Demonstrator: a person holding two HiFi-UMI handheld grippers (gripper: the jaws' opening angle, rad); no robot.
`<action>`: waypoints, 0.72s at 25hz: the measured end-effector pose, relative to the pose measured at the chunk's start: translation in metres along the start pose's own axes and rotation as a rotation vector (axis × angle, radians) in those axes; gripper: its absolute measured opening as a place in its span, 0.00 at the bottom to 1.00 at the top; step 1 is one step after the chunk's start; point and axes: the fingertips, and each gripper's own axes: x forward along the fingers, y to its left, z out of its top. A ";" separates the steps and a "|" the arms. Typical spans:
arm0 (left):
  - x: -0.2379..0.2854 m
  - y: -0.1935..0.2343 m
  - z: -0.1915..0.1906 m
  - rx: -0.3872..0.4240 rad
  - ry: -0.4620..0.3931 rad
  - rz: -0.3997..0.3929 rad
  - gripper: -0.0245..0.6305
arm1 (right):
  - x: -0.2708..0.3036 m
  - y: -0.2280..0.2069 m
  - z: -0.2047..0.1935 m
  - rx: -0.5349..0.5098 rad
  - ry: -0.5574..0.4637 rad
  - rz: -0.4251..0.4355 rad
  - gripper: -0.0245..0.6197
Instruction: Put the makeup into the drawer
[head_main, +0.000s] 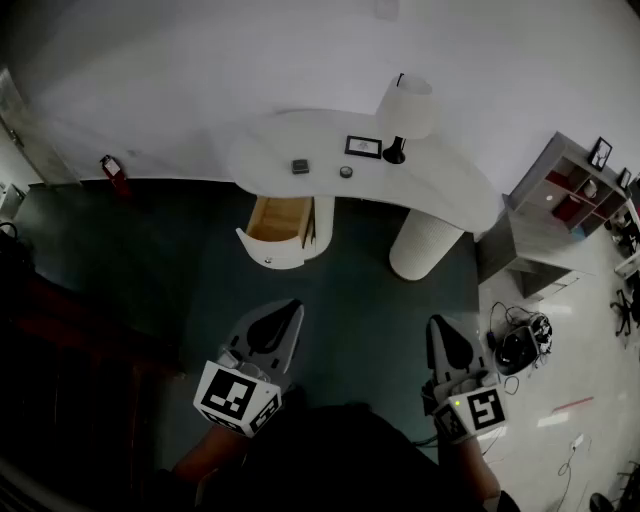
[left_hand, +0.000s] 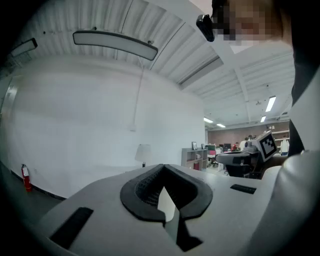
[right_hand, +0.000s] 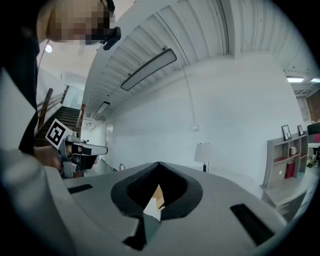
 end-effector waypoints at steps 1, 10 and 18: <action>-0.001 0.002 -0.001 0.001 -0.003 -0.004 0.05 | 0.001 0.002 -0.001 0.000 0.000 0.000 0.06; -0.013 0.025 -0.003 -0.012 -0.003 -0.001 0.05 | 0.019 0.018 -0.003 0.004 0.006 -0.015 0.06; -0.050 0.086 -0.008 -0.031 0.003 0.034 0.05 | 0.064 0.068 -0.001 0.039 0.012 0.032 0.06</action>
